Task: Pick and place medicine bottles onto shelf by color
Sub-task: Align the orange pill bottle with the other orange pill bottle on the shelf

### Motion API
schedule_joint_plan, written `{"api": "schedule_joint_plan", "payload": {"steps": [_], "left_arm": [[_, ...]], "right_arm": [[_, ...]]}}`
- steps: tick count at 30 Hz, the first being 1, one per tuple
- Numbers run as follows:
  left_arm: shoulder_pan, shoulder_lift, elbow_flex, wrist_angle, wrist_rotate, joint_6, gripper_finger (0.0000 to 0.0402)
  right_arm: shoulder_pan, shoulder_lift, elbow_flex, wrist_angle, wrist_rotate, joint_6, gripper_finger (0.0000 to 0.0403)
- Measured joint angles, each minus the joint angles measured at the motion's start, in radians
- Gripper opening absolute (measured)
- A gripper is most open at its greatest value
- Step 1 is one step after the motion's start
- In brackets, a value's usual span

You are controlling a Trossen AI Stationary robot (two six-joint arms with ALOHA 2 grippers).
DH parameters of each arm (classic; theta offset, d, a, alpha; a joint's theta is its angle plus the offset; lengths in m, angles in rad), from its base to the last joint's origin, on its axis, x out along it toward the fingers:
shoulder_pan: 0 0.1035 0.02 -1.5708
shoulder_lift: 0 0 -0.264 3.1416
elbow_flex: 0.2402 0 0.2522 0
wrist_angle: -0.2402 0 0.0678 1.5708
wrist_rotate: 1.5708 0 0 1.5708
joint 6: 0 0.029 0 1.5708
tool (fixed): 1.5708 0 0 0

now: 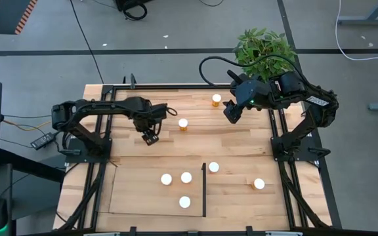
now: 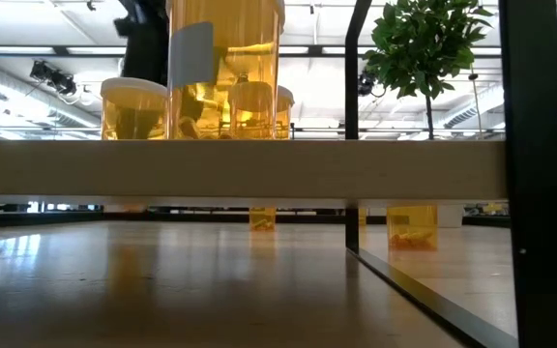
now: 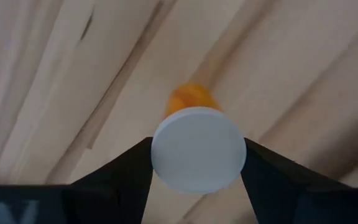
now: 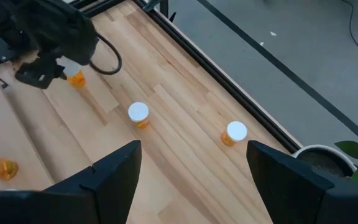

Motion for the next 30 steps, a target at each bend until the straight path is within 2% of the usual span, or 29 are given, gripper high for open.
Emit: {"api": "schedule_joint_plan", "payload": {"steps": [3,11,17,25,30], "left_arm": [[-0.041,0.000,0.073,-0.035,-0.001,-0.020,0.0234],[-0.170,0.000,0.224,-0.127,-0.006,-0.114,0.0213],[-0.312,0.000,0.304,-0.227,-0.014,-0.233,0.0235],[-0.550,-0.001,0.317,-0.222,-0.009,-0.493,0.0217],[-0.674,-0.001,0.317,-0.200,0.000,-0.708,0.0225]], "right_arm": [[0.000,0.000,0.000,0.000,-0.005,0.000,0.0299],[0.009,0.000,0.000,0.000,-0.035,0.000,0.0299],[0.021,0.000,0.000,0.000,-0.051,0.000,0.0299],[0.021,0.000,0.000,0.000,-0.082,-0.002,0.0299],[0.021,0.000,0.000,0.000,-0.082,-0.029,0.0299]]}}
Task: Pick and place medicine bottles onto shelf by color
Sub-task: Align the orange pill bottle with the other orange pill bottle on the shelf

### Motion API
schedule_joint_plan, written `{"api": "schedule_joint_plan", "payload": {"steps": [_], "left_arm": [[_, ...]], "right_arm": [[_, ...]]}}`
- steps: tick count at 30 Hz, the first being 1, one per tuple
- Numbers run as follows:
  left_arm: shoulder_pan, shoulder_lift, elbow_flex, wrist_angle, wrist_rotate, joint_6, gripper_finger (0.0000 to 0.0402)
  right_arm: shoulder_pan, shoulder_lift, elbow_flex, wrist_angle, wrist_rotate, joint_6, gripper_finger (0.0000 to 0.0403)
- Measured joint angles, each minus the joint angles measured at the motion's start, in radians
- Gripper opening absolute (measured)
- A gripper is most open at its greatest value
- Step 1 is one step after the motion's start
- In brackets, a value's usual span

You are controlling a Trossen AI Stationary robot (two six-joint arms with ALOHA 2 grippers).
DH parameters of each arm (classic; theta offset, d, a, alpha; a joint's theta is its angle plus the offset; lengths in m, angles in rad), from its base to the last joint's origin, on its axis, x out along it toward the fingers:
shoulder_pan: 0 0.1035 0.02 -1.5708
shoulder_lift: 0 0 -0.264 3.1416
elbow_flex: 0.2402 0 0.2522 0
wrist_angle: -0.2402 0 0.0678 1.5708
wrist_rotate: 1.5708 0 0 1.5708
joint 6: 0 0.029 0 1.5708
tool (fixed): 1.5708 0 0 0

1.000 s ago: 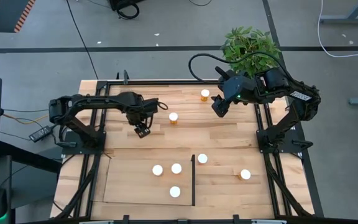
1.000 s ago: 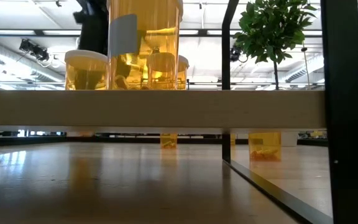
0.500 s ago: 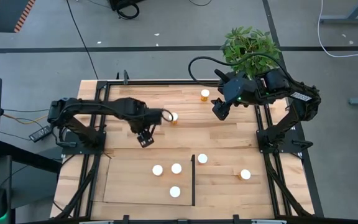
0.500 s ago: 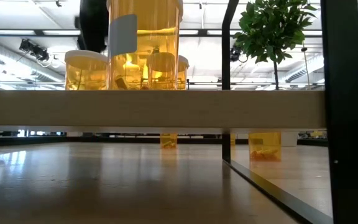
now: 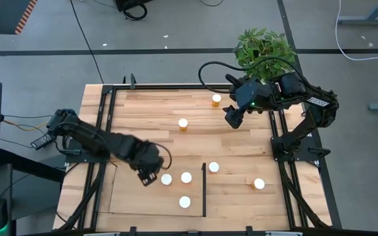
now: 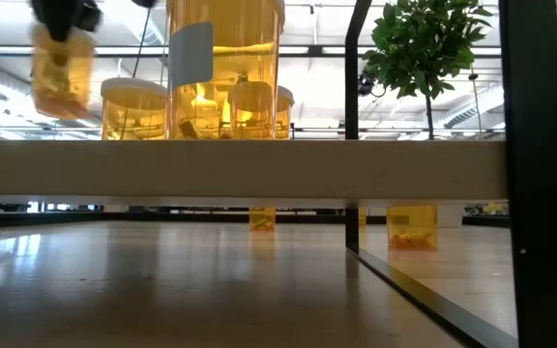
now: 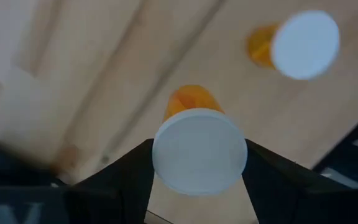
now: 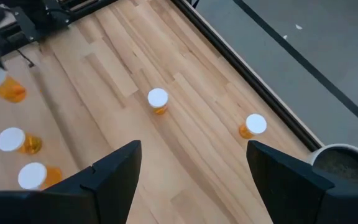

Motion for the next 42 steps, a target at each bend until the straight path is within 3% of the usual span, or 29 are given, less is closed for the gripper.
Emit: {"api": "schedule_joint_plan", "payload": {"steps": [6,16,24,33,42], "left_arm": [[-0.140,0.012,0.000,0.115,0.008,-0.208,0.0224],[-0.241,0.089,0.000,0.295,0.046,-0.321,0.0221],[-0.233,0.238,0.163,0.284,0.076,-0.235,0.0214],[-0.209,0.459,0.447,0.050,0.044,-0.075,0.0220],[-0.194,0.538,0.490,0.041,0.004,-0.048,0.0224]], "right_arm": [[0.000,0.000,0.000,0.000,0.000,-0.041,0.0299],[-0.001,0.000,0.000,0.000,0.059,-0.086,0.0299],[0.001,0.000,0.000,0.000,0.081,-0.086,0.0299],[0.001,0.000,0.000,0.000,0.083,-0.065,0.0299],[0.002,0.000,0.000,0.000,0.080,-0.056,0.0299]]}}
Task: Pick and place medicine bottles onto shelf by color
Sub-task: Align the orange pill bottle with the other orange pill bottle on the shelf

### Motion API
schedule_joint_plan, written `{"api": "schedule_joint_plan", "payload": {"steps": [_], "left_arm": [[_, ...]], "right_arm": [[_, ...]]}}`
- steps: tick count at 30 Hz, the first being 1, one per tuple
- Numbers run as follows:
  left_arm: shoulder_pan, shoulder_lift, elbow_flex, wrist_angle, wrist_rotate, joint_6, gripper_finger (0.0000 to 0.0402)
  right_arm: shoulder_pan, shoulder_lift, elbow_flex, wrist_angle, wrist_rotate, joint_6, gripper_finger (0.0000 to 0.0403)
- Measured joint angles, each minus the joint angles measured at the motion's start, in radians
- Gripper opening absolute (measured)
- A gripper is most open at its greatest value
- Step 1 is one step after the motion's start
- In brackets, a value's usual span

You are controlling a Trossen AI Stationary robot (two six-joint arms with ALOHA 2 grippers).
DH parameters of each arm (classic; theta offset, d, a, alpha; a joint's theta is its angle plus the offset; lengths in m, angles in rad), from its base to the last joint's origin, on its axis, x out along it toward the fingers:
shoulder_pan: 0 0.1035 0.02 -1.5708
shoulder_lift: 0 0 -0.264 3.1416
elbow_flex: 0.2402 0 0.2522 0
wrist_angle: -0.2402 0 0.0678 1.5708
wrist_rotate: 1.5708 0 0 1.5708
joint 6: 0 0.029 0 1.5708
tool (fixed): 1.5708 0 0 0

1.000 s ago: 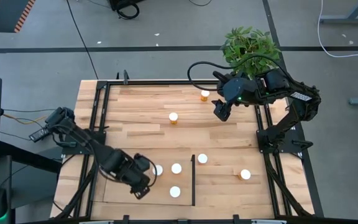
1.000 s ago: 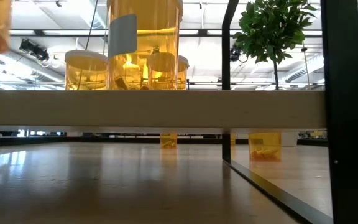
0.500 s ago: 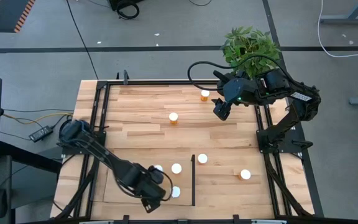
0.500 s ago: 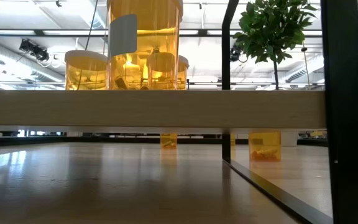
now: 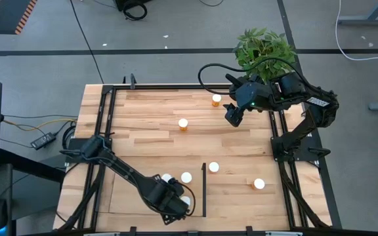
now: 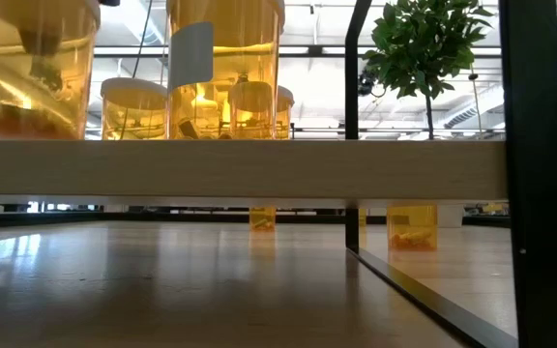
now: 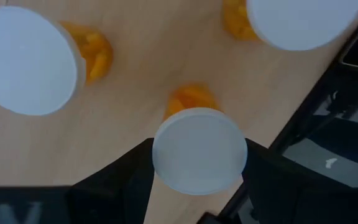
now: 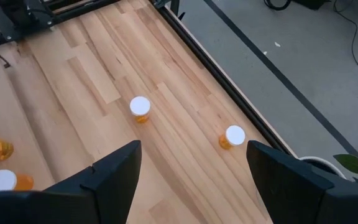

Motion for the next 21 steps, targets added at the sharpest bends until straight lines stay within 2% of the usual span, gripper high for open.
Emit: {"api": "schedule_joint_plan", "payload": {"steps": [14,21], "left_arm": [[0.002,0.021,-0.004,0.008,-0.021,-0.001,0.0236],[0.005,0.024,-0.005,0.024,-0.003,-0.012,0.0263]], "right_arm": [[0.000,0.000,0.000,0.000,-0.008,0.003,0.0299],[0.000,0.000,0.000,0.000,-0.008,0.003,0.0299]]}}
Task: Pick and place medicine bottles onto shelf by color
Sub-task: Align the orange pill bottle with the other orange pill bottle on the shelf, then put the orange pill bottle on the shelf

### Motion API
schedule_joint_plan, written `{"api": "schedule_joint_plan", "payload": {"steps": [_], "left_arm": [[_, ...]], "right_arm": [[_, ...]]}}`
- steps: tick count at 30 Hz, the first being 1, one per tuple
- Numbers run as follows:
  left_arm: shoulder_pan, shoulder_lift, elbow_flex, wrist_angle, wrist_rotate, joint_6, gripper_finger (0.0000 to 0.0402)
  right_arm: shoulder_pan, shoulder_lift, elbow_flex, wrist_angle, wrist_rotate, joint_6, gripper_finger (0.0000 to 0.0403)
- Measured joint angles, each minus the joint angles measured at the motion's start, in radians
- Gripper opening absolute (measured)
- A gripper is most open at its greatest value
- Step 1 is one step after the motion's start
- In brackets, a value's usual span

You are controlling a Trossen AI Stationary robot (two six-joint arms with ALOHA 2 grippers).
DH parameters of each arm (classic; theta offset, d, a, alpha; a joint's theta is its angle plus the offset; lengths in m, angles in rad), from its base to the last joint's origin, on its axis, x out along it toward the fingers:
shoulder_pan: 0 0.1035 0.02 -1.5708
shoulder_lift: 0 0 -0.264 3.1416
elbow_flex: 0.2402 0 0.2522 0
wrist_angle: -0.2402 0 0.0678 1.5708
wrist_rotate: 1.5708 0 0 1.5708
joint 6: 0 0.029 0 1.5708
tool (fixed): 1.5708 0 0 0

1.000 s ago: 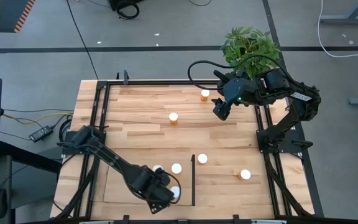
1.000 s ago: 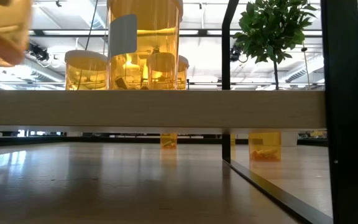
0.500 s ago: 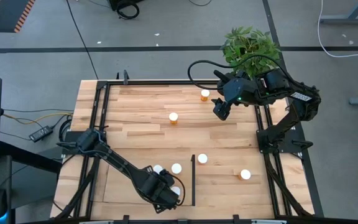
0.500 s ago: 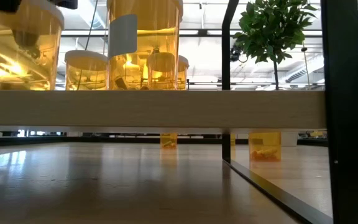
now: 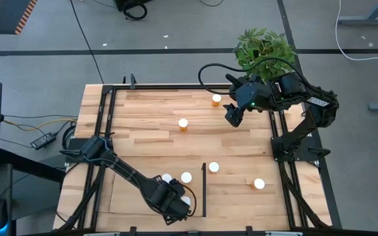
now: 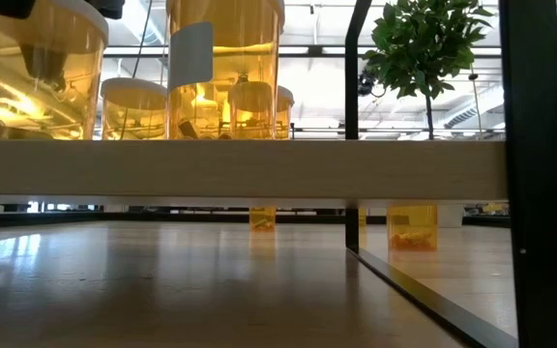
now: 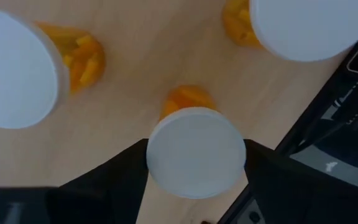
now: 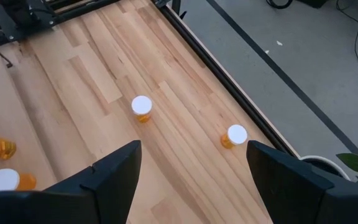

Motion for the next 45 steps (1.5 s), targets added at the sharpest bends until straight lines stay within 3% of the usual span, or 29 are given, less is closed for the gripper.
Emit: {"api": "schedule_joint_plan", "payload": {"steps": [13,22,27,31,45], "left_arm": [[0.001,-0.008,0.030,-0.034,0.006,-0.001,0.0346],[0.008,-0.015,0.210,-0.177,0.001,0.035,0.0353],[0.045,-0.016,0.344,-0.316,-0.106,0.108,0.0353],[0.119,-0.027,0.394,-0.311,-0.188,0.220,0.0352],[0.507,-0.039,0.397,-0.308,-0.157,0.801,0.0303]], "right_arm": [[0.000,0.000,0.000,0.000,0.000,-0.006,0.0299],[0.000,0.000,0.000,0.000,0.000,-0.007,0.0299],[0.000,0.000,0.000,0.000,0.004,-0.008,0.0299],[0.000,0.000,0.000,0.000,0.011,-0.006,0.0299],[0.000,0.000,0.000,0.000,0.017,0.092,0.0299]]}}
